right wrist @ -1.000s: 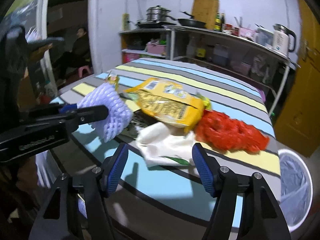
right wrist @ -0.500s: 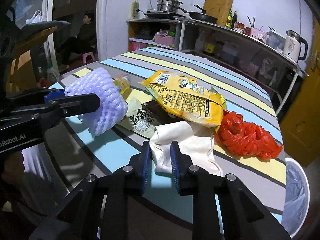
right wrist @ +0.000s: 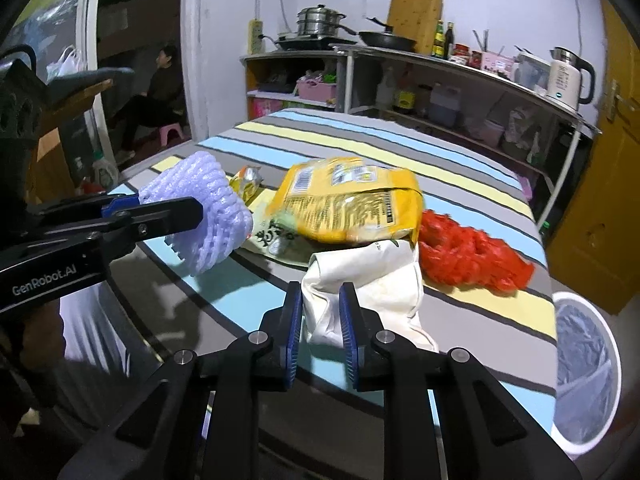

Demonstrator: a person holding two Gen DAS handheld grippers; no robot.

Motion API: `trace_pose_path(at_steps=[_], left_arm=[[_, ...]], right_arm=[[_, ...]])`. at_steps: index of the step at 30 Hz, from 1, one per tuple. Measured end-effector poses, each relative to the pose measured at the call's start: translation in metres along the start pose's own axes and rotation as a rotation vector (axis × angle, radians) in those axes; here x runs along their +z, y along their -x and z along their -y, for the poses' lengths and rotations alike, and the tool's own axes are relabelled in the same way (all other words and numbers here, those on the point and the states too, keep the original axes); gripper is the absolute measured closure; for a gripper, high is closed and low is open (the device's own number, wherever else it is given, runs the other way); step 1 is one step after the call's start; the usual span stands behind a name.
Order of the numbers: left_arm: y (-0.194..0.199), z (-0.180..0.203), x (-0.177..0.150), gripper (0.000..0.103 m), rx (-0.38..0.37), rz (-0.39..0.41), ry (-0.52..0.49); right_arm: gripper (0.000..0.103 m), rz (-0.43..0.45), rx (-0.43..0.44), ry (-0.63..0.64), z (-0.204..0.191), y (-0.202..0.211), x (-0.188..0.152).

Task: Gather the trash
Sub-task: 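Carry the foam net and white bag over the trash bin with both tools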

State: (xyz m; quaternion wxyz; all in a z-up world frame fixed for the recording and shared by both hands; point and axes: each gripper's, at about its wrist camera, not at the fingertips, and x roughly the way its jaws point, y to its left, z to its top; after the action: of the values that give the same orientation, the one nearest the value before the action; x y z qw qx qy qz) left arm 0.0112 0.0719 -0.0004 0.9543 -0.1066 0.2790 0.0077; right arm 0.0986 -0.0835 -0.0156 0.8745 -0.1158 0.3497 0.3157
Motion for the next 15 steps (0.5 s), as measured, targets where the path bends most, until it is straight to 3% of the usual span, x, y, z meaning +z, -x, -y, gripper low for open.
trace_pose_path(at_steps=[11,15], left_arm=[[-0.01,0.037,0.013,0.079,-0.044,-0.019,-0.037],[-0.013,0.048,0.017,0.079,-0.054,-0.02,-0.053]], right_arm=[[0.084,0.041,-0.016,-0.073,0.021,0.036,-0.011],[0.084,-0.002,0.056,-0.075,0.022,0.033,-0.017]])
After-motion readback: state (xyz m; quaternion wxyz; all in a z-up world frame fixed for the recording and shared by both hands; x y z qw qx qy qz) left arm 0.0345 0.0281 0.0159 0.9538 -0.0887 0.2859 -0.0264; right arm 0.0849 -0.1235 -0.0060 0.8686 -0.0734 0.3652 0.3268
